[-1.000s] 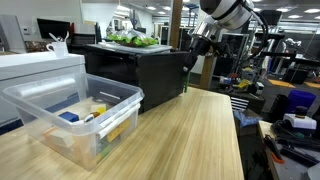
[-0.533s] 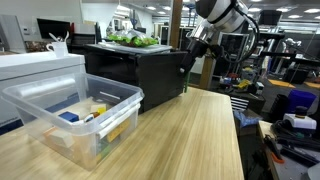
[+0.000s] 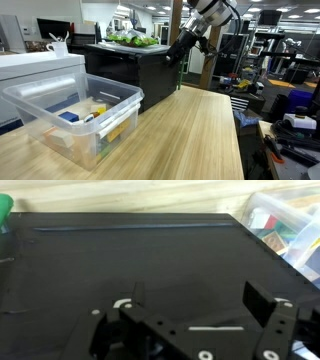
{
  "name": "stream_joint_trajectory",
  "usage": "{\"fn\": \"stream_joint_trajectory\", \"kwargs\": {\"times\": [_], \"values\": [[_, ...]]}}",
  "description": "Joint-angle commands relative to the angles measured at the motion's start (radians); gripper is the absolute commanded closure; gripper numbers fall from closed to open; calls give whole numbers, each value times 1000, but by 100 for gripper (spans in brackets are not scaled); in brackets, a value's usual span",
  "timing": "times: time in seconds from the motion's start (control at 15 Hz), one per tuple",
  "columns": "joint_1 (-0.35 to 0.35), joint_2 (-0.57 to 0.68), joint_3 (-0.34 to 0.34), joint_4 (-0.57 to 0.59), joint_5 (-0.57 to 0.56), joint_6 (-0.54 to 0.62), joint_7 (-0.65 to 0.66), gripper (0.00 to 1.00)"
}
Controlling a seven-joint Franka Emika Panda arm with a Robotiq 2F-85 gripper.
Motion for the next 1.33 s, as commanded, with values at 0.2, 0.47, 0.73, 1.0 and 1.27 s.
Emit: {"fn": "stream_joint_trajectory", "kwargs": {"times": [0.2,0.47,0.73,1.0,1.27], "values": [[-26,26,24,52,45,-5,-4,0],[-53,97,18,118,32,-76,25,0],[-74,140,20,192,29,-93,59,0],[-79,157,23,227,27,-108,87,0],[-82,164,24,247,23,-119,96,0]]}}
